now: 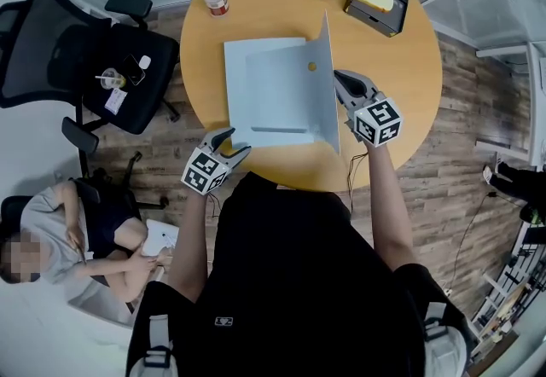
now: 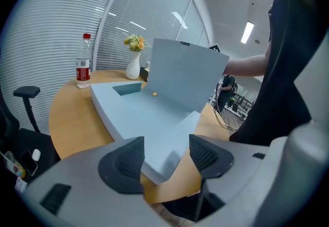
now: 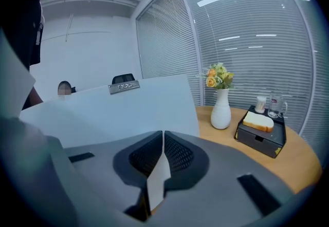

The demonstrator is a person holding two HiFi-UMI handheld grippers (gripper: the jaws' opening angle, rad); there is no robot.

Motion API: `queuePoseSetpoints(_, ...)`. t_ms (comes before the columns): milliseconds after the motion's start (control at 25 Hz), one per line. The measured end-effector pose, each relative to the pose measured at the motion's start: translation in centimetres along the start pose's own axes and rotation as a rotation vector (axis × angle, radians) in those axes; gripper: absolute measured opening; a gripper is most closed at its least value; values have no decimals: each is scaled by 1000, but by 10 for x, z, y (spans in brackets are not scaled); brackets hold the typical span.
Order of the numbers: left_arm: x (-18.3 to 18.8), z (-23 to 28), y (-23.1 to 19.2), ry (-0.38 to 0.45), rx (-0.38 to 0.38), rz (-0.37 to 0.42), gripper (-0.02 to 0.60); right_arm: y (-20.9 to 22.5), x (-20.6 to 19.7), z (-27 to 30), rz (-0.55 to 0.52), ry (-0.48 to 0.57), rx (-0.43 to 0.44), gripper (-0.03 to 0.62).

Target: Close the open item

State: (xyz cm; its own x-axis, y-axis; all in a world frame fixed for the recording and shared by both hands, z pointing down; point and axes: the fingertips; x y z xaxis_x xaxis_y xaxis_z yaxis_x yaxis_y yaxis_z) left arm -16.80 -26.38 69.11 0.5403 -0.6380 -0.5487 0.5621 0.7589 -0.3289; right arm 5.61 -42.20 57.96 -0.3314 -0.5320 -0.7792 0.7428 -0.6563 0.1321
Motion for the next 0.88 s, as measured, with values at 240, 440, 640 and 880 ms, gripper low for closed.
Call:
queuePoseSetpoints(240,-8,-3,-5,-8,-2,-20,292,-9,0,12,-65,-44,-10,10)
queuePoseSetpoints(440,-36,15,3,-164,10,57,377,-26,-7,31,-192,-138,-20,9)
queuePoseSetpoints(640,-34,19,1,-147,14,14,382,-41,-8,46,-231,-167,16,9)
queuePoseSetpoints(880,-32,18,3,-134,-1,5,383,-56,-6,65,-260,-185,47,10)
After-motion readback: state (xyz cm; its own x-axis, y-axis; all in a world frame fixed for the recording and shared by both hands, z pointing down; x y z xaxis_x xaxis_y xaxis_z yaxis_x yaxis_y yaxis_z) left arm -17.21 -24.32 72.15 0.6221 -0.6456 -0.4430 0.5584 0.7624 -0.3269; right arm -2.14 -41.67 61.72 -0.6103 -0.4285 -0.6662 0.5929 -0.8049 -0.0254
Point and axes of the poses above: the fingertips, and each gripper's own axes: z forward along the fingers, y to its right, x out of its top, and after that the axes turned 13 degrees about -y, right-handed
